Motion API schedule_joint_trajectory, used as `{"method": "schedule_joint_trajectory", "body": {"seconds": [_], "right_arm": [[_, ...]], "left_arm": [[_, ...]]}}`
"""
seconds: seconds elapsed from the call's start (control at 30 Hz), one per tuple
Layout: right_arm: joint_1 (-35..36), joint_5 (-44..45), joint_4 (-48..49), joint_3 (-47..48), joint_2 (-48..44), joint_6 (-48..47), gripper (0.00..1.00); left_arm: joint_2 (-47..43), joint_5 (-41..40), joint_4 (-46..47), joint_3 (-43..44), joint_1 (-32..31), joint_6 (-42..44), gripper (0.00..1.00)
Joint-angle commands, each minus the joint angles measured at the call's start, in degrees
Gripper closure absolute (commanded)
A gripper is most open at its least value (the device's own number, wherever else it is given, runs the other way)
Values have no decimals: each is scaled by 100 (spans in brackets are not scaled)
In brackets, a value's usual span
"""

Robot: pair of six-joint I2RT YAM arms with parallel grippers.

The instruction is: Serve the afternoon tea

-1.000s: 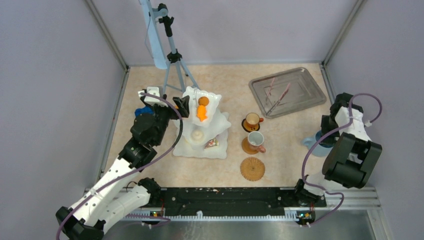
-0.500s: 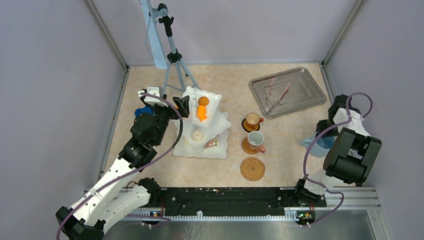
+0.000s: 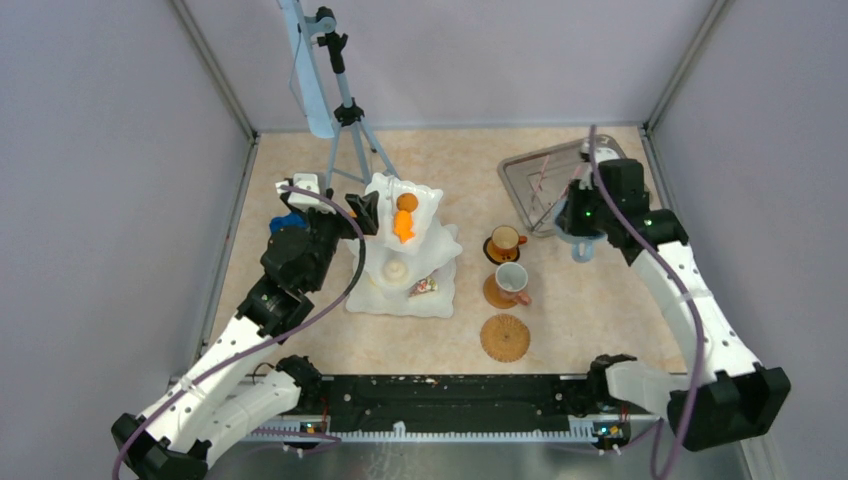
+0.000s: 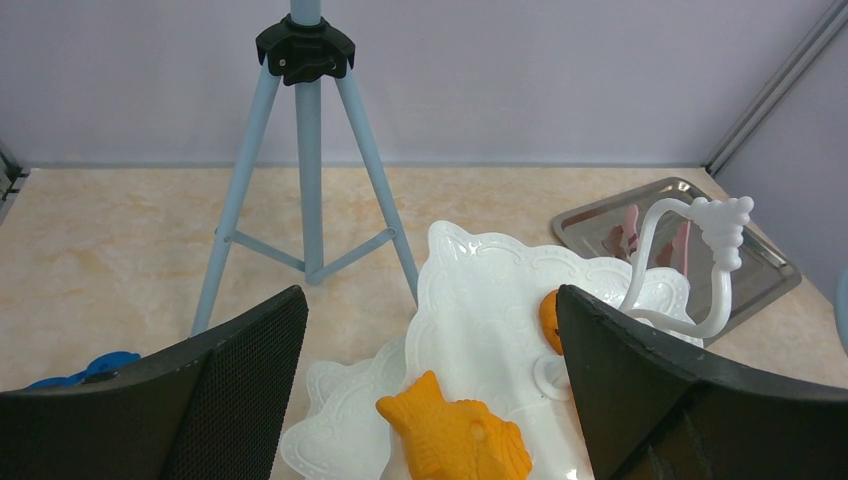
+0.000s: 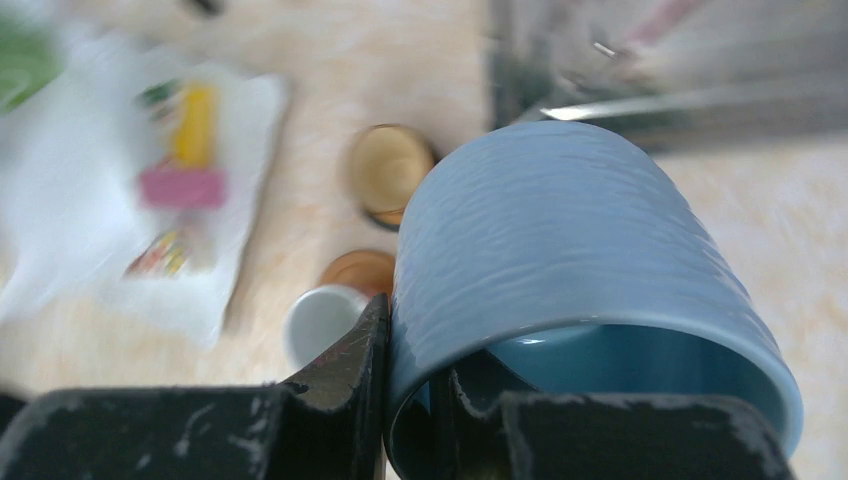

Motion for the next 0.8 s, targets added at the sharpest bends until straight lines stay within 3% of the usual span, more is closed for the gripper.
{"method": "schedule_joint_trajectory", "body": {"seconds": [0.0, 0.2, 0.27, 0.67, 0.77], "right_arm": [[1829, -455, -938, 688, -616, -1744, 100], [4763, -112, -1897, 521, -240, -2198, 100], [5192, -90, -2061, 393, 46, -2251, 100], [5335, -477, -1288, -551, 908, -2711, 100], [5334, -183, -1150, -694, 906, -3069, 100]], "left_arm": [[-99, -106, 173, 212, 14, 22, 1], [-63, -173, 182, 207, 19, 50, 1], [-64, -232, 180, 196, 17, 73, 1], [-104, -307, 182, 204, 31, 100, 1], [-105, -268, 182, 203, 31, 88, 1]]}}
